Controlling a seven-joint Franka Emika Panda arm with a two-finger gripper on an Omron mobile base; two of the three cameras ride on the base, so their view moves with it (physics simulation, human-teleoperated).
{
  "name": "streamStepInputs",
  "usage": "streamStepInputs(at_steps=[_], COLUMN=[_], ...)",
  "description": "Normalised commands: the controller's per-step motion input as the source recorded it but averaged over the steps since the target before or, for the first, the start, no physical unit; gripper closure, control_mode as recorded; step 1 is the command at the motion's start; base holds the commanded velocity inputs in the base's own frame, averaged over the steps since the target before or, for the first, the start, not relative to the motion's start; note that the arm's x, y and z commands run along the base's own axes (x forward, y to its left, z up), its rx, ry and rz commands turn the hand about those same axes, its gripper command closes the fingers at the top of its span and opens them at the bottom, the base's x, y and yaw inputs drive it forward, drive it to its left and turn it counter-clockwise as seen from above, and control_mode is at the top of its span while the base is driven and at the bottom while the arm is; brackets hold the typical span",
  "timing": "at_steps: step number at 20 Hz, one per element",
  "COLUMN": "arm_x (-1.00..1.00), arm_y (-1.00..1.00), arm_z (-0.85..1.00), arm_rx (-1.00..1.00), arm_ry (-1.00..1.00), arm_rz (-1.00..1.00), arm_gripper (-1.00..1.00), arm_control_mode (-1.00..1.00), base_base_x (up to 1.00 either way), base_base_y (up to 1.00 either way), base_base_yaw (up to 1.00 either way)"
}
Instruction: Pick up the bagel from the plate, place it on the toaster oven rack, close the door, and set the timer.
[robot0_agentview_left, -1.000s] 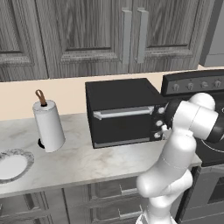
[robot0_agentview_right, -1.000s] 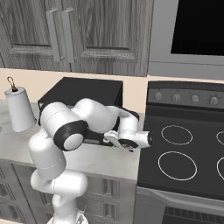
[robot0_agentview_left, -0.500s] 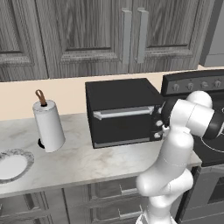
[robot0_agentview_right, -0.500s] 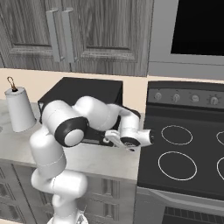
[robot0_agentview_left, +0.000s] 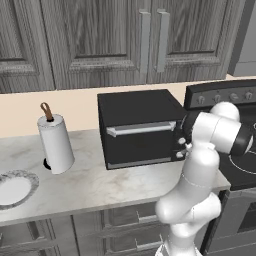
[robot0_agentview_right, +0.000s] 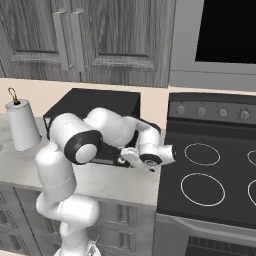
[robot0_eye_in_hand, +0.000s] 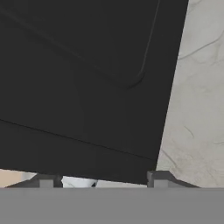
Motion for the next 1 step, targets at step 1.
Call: streamStepInputs(at_steps=[1], arm_x=[0.00], arm_y=[-0.17], arm_z=[-0.19], arm_rx=[0.01], arm_ry=[0.08], arm_rz=[0.09], arm_gripper=[1.00], arm_control_mode=[-1.00], base_base_x=[0.00], base_base_y=[0.00], base_base_yaw=[0.00])
